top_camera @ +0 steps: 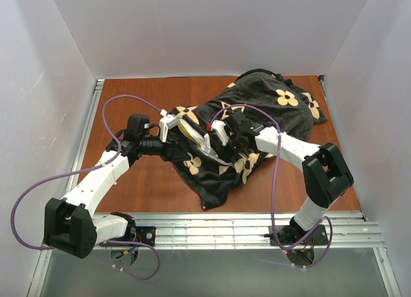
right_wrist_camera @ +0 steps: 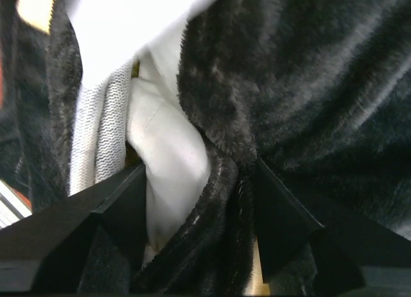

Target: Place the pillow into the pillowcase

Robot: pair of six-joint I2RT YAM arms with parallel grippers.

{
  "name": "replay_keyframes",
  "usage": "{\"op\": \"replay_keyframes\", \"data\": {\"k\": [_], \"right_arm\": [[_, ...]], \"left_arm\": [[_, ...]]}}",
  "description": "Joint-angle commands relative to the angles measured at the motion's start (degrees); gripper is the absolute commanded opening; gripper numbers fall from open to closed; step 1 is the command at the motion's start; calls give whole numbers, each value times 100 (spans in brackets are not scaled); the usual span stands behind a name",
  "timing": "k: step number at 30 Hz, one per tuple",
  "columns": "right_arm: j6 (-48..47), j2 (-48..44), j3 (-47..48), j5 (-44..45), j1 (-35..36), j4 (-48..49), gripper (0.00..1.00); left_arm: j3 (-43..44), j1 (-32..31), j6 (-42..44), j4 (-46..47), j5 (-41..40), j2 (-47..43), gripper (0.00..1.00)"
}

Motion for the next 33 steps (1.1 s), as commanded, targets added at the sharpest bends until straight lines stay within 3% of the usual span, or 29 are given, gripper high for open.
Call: {"op": "replay_keyframes", "data": {"k": [1, 4, 8, 10, 11, 13, 14, 15, 19, 22, 26, 33], "right_arm": [[650, -108, 128, 17, -62, 146, 52], [1125, -310, 155, 656, -80, 664, 42], [1495, -539, 400, 1397, -115, 912, 53], [1425, -592, 724, 1257, -176, 947, 55], [1355, -618, 848, 1178, -176, 938, 59], [1021, -627, 1086, 809, -176, 886, 73], [898, -636, 1261, 634, -176, 851, 95], [732, -619, 1341, -64, -168, 789, 99], [581, -399, 1631, -476, -54, 586, 99], [599, 101, 2166, 208, 78, 701, 98], [607, 1550, 3439, 1402, 280, 561, 99], [370, 3177, 5225, 2302, 553, 87, 99]], "left_arm": [[-38, -22, 164, 263, -279, 227, 53], [32, -39, 647, 341, -516, 325, 54], [155, 4, 458, 552, -1114, 544, 54], [121, 388, 37, 789, -792, 527, 54], [77, 548, -557, 920, -624, 449, 54], [-29, 873, -957, 1229, -404, 378, 54], [-12, 910, -1089, 1247, -394, 351, 55], [-3, 927, -1221, 1290, -438, 316, 56], [-47, 1277, -1591, 1343, -693, 377, 60], [-56, 1576, -1776, 1414, -667, 579, 60], [23, 1815, -1996, 1510, -667, 746, 60], [24, 2386, -1882, 1405, -780, 650, 65]]}}
